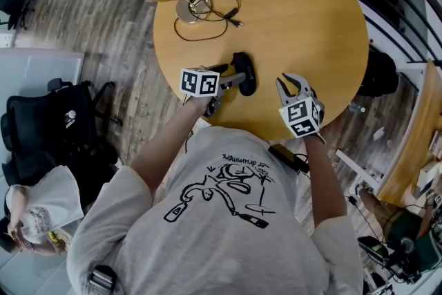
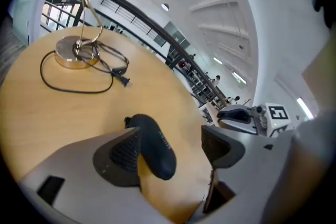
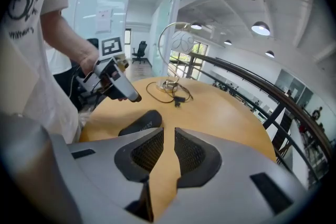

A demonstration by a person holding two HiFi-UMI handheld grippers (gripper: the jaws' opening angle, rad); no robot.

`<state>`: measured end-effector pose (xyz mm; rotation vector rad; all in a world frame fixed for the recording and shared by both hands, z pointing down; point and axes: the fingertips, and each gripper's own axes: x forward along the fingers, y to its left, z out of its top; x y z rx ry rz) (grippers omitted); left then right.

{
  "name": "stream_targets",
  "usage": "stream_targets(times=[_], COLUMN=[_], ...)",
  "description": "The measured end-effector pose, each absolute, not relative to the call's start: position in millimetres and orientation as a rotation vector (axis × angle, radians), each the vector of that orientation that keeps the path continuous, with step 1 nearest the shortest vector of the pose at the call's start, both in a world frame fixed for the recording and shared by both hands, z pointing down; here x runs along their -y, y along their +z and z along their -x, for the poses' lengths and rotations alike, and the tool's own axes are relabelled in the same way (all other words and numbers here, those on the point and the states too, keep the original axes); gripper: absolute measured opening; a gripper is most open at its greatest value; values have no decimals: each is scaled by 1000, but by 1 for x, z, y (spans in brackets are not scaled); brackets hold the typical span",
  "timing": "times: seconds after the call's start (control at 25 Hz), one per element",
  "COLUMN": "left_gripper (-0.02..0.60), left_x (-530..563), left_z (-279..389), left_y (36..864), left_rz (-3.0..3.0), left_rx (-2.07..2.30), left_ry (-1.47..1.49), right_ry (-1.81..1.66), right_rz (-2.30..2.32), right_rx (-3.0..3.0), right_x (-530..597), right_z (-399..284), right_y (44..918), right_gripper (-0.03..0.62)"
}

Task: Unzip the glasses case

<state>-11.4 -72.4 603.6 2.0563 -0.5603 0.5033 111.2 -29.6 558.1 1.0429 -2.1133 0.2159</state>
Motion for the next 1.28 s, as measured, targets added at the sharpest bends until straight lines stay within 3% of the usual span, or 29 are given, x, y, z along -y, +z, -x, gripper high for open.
stream_targets(times=[0.12,0.4,0.6,1.28], left_gripper=[330,91,15,8], left_x=[71,49,32,3], left_z=[11,0,-10,-23], left_y=[538,420,374,330], left_rz=[-2189,-2453,-2564,-2773], left_rx=[565,591,616,722], left_ry=[327,63,45,95], right_ry=[272,360,377,369], right_rz=[-1145,-1296,-1338,-1531], right_rx=[2226,2479,2560,2588], right_x=[41,34,15,-9], right_z=[-111,-85,-62,-42], right_y=[509,408,366,331], right_gripper=[64,35,25,21])
